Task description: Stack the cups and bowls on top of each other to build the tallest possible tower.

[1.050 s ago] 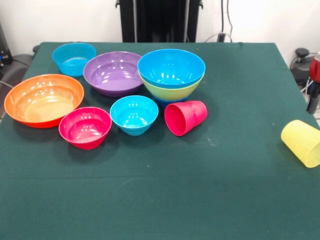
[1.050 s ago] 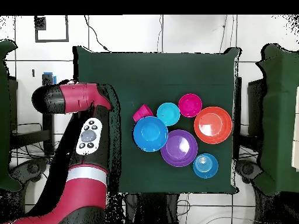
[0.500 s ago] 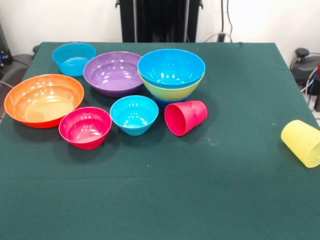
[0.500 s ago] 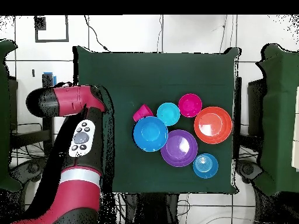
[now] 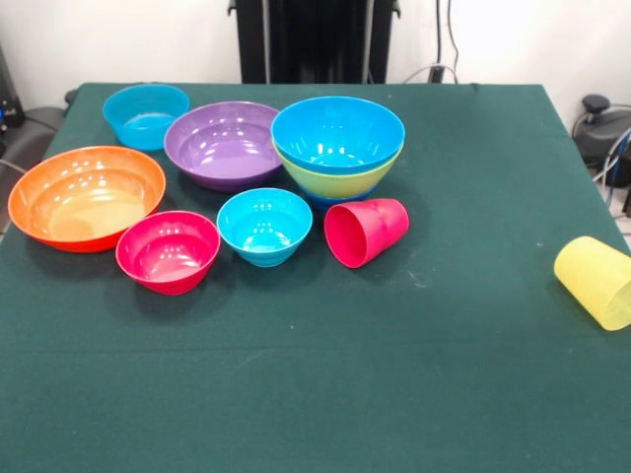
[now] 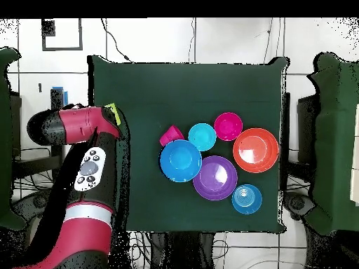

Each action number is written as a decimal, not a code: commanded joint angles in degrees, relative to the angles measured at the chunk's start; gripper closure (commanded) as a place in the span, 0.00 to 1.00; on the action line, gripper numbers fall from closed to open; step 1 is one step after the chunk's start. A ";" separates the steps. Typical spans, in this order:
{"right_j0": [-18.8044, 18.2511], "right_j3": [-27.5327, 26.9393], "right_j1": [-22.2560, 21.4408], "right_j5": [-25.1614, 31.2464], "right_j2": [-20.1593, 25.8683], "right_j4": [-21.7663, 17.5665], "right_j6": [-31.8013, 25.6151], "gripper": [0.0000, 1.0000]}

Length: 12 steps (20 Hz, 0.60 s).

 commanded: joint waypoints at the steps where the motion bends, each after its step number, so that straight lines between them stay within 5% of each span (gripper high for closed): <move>1: 0.92 0.54 4.45 1.56 1.40 -3.80 1.52 0.00; 12: 2.26 0.81 5.41 -0.84 -0.22 -2.80 2.42 0.00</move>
